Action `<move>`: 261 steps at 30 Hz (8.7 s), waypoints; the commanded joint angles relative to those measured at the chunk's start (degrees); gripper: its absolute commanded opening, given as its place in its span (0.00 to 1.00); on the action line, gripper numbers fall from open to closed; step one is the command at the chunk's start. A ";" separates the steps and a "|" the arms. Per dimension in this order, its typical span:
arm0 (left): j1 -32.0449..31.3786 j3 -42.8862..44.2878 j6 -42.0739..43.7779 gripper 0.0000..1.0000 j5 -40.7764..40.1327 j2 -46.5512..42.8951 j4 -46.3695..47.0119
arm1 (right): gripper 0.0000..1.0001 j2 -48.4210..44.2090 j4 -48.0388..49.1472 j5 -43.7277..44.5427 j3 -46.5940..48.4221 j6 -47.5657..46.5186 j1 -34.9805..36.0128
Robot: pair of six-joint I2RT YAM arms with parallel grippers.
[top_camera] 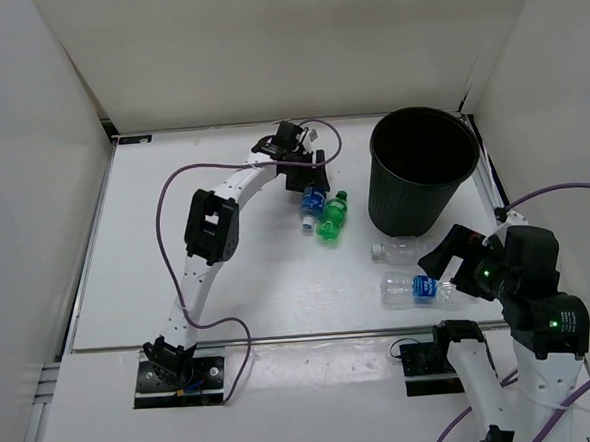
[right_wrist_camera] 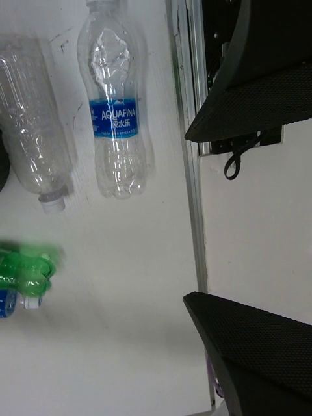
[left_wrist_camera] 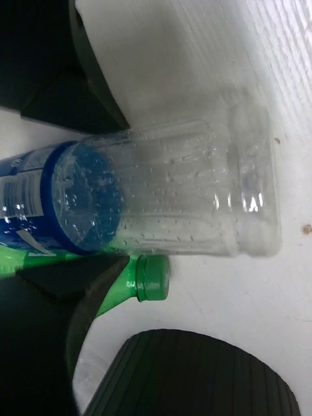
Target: Put the plastic bottles in the bin
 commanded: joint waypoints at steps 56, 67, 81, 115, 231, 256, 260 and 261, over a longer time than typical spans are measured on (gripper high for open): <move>-25.82 1.30 17.44 1.00 -18.35 -27.26 33.51 | 0.99 -5.04 1.22 6.81 -3.77 2.62 1.48; 1.94 -45.12 -2.42 1.00 -2.26 -55.96 32.89 | 0.99 -7.23 2.28 7.86 -7.99 3.68 1.48; 2.94 -37.05 0.03 1.00 14.58 -30.30 32.89 | 0.99 -6.09 2.28 8.30 -7.81 2.63 1.48; 2.74 -32.77 -22.02 0.44 19.75 -24.66 35.88 | 0.99 -11.36 2.89 13.13 -10.63 4.20 1.48; -43.74 -7.04 19.71 0.48 -14.16 -37.85 -7.10 | 0.99 -6.53 -4.66 23.66 20.39 11.06 1.48; -20.45 16.82 10.59 0.47 -15.93 -17.28 36.85 | 0.99 -3.89 -8.71 24.66 35.08 12.65 2.53; -20.45 16.82 9.26 0.49 -13.82 -15.61 37.46 | 0.99 -4.51 -9.23 23.95 34.03 14.49 2.53; -20.45 16.82 8.39 0.51 -13.29 -15.09 38.07 | 0.99 -5.12 -9.23 23.95 33.33 14.49 2.53</move>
